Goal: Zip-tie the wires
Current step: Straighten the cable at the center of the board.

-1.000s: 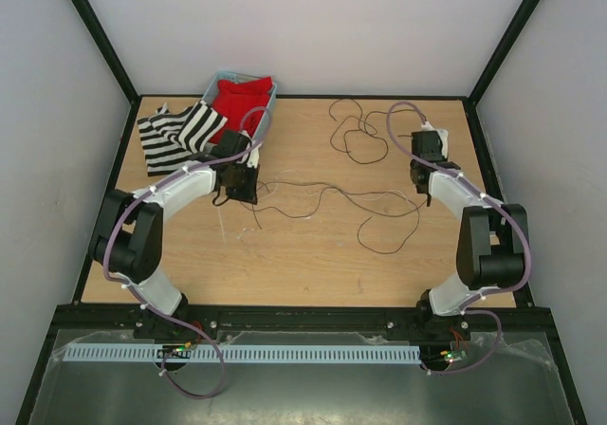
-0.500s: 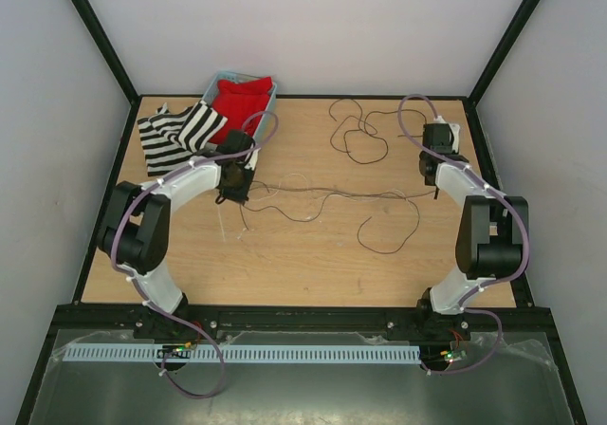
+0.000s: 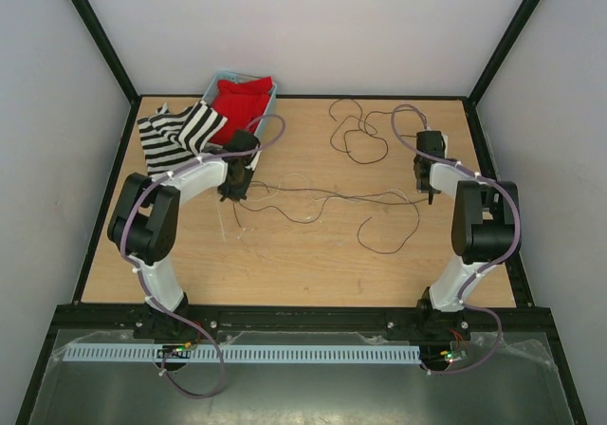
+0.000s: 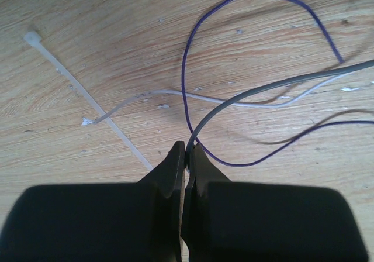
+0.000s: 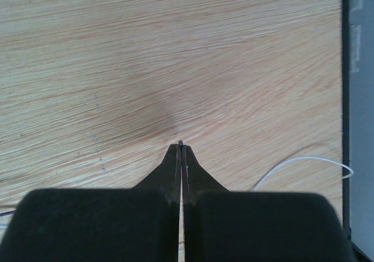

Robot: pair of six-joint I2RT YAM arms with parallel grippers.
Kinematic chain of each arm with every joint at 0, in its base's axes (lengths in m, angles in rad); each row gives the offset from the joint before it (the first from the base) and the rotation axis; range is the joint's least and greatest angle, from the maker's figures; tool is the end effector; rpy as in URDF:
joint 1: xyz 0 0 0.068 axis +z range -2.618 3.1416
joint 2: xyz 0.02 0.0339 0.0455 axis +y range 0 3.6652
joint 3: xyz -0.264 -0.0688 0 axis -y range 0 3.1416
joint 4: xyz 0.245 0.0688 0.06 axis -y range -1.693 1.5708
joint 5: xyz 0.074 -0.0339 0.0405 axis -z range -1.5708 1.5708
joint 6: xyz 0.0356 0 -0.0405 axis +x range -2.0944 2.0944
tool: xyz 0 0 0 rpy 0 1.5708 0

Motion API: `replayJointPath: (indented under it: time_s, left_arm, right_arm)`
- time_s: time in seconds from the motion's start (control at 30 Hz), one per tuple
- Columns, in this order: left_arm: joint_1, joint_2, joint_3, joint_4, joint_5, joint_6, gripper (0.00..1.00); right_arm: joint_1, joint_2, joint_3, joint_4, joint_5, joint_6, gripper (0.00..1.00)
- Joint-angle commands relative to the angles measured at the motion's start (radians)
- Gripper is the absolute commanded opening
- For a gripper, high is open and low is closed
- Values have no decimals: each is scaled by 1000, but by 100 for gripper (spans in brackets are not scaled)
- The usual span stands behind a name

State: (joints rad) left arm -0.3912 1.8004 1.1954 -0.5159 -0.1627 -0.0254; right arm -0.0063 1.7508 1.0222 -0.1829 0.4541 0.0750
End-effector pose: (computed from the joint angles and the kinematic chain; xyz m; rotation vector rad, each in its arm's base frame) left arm 0.3379 -0.1331 0.1823 0.4362 2.6321 0.0866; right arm 0.3548 -0.0179 0.1711 0.2895 2.4102 -0.5303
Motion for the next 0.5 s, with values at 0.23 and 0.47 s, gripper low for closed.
replayJointPath:
  time_s: [0.23, 0.47]
  left_arm:
    - [-80, 84, 21, -27, -204, 47, 0]
    - [-84, 107, 20, -25, -205, 44, 0]
  right_arm:
    - [-1, 15, -13, -3, -99, 19, 0]
    - [-3, -15, -15, -8, -148, 24, 6]
